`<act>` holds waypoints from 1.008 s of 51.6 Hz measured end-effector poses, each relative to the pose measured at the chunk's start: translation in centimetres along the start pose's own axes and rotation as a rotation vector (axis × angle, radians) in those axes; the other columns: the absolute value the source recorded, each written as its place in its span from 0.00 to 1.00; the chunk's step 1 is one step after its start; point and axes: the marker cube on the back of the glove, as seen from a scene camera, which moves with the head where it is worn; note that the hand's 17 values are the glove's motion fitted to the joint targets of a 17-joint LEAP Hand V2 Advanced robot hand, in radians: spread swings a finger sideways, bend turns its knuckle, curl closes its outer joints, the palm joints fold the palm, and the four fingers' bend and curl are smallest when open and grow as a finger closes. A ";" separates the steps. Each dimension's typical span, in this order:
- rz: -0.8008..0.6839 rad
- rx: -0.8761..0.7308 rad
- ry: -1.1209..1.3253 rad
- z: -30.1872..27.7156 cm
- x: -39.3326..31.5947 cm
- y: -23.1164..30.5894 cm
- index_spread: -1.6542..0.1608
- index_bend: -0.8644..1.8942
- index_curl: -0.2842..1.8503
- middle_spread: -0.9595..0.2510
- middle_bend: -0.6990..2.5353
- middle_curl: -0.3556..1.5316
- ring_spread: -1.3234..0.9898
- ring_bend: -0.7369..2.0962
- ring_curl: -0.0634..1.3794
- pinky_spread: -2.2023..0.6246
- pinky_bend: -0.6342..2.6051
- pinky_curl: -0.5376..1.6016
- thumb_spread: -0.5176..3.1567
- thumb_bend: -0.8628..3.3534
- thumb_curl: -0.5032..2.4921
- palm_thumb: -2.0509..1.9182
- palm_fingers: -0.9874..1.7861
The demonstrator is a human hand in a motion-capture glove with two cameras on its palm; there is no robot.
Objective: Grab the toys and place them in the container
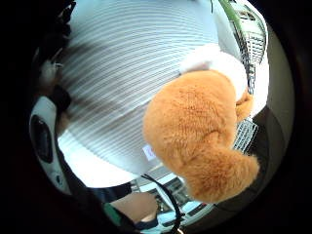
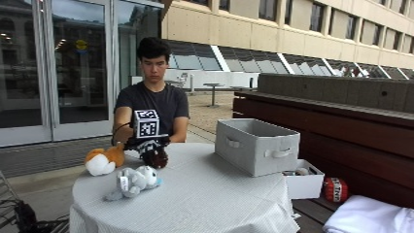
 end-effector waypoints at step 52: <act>0.063 0.458 0.071 -28.8 -13.5 1.4 0.76 0.50 0.30 0.46 0.45 0.46 0.39 0.67 0.37 0.62 0.51 0.41 0.30 0.26 0.45 0.68 0.71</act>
